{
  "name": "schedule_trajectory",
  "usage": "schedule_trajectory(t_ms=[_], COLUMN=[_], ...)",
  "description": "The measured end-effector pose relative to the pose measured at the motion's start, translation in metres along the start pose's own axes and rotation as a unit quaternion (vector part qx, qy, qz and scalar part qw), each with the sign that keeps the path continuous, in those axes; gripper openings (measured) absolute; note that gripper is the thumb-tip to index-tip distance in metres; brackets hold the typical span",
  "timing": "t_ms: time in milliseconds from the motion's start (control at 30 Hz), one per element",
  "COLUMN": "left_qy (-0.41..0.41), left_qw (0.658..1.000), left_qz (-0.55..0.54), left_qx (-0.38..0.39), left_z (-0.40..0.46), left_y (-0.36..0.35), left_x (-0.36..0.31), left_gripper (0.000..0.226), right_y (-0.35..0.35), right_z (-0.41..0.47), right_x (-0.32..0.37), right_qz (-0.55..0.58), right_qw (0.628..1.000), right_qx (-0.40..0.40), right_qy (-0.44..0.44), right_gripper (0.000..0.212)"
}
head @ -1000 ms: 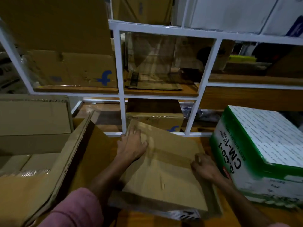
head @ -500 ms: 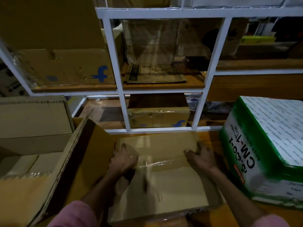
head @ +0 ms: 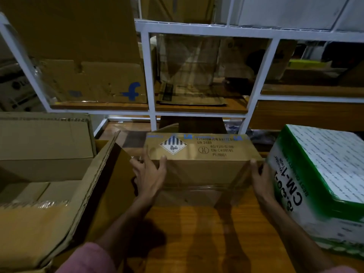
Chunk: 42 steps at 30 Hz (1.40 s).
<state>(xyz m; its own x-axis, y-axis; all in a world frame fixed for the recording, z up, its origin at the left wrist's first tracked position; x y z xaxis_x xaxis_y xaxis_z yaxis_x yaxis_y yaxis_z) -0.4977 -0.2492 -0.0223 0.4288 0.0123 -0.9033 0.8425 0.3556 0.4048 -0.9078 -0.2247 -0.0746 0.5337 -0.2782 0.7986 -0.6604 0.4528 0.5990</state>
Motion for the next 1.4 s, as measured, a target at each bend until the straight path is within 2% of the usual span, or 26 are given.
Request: schedule_trajectory(t_ms=[133, 233, 367, 467, 567, 633, 700, 767, 800, 867, 967, 1100, 1300, 1333, 1400], left_qy=[-0.01, -0.058, -0.121, -0.15, -0.162, -0.171, -0.196, -0.235, -0.252, -0.277, -0.296, -0.317, -0.344, -0.343, -0.337], left_qw=[0.999, 0.995, 0.98, 0.956, 0.93, 0.914, 0.912, 0.917, 0.914, 0.906, 0.897, 0.889, 0.875, 0.874, 0.87], left_qz=[0.05, 0.08, 0.159, 0.251, 0.329, 0.369, 0.361, 0.321, 0.312, 0.31, 0.322, 0.328, 0.338, 0.343, 0.354], left_qx=[-0.002, -0.015, 0.001, -0.024, -0.028, -0.02, -0.002, 0.039, 0.057, 0.073, 0.059, 0.033, 0.026, 0.035, 0.066], left_z=[-0.002, -0.005, -0.008, -0.008, -0.009, -0.013, -0.018, -0.023, -0.027, -0.038, -0.058, -0.076, -0.106, -0.111, -0.123], left_y=[0.01, 0.018, 0.014, 0.022, 0.03, 0.032, 0.029, 0.02, 0.014, 0.005, 0.005, 0.018, 0.012, 0.009, 0.001], left_x=[0.009, -0.001, -0.011, -0.023, -0.036, -0.043, -0.047, -0.044, -0.041, -0.035, -0.031, -0.03, -0.018, -0.014, -0.005], left_gripper=[0.051, 0.039, 0.048, 0.049, 0.052, 0.057, 0.059, 0.063, 0.07, 0.081, 0.087, 0.095, 0.09, 0.087, 0.076], right_y=[0.005, 0.019, 0.029, 0.037, 0.046, 0.055, 0.061, 0.058, 0.052, 0.044, 0.047, 0.057, 0.057, 0.055, 0.039], right_z=[-0.005, -0.017, -0.03, -0.046, -0.064, -0.069, -0.067, -0.067, -0.069, -0.072, -0.083, -0.095, -0.099, -0.101, -0.102], right_x=[0.003, 0.019, 0.031, 0.042, 0.045, 0.052, 0.063, 0.074, 0.077, 0.077, 0.08, 0.081, 0.072, 0.073, 0.066], right_qz=[-0.054, -0.081, -0.057, -0.008, 0.034, 0.045, -0.02, -0.168, -0.236, -0.298, -0.291, -0.324, -0.367, -0.372, -0.387], right_qw=[0.998, 0.995, 0.997, 1.0, 0.999, 0.997, 0.993, 0.969, 0.947, 0.923, 0.934, 0.921, 0.895, 0.89, 0.885], right_qx=[-0.025, -0.036, -0.005, 0.002, -0.008, -0.016, -0.011, 0.006, 0.015, 0.017, -0.039, -0.117, -0.148, -0.142, -0.078], right_qy=[-0.023, -0.042, -0.042, 0.005, 0.04, 0.064, 0.115, 0.182, 0.216, 0.242, 0.205, 0.184, 0.208, 0.223, 0.248], right_gripper=[0.083, 0.07, 0.049, 0.045, 0.055, 0.071, 0.092, 0.1, 0.095, 0.075, 0.053, 0.043, 0.023, 0.022, 0.025])
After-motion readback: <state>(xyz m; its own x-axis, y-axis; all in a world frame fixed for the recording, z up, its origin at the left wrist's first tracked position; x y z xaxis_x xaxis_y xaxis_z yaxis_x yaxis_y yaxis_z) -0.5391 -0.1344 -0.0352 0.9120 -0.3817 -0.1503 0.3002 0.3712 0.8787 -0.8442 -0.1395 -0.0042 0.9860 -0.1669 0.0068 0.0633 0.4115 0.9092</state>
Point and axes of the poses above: each hand's wrist, its own z-axis towards the middle knuckle, its own y-axis out of the back of the hand, x = y × z, the point moved 8 cm from there along z, towards the middle knuckle, and after that the axes turned 11 degrees about -z, right-handed, at the moved point
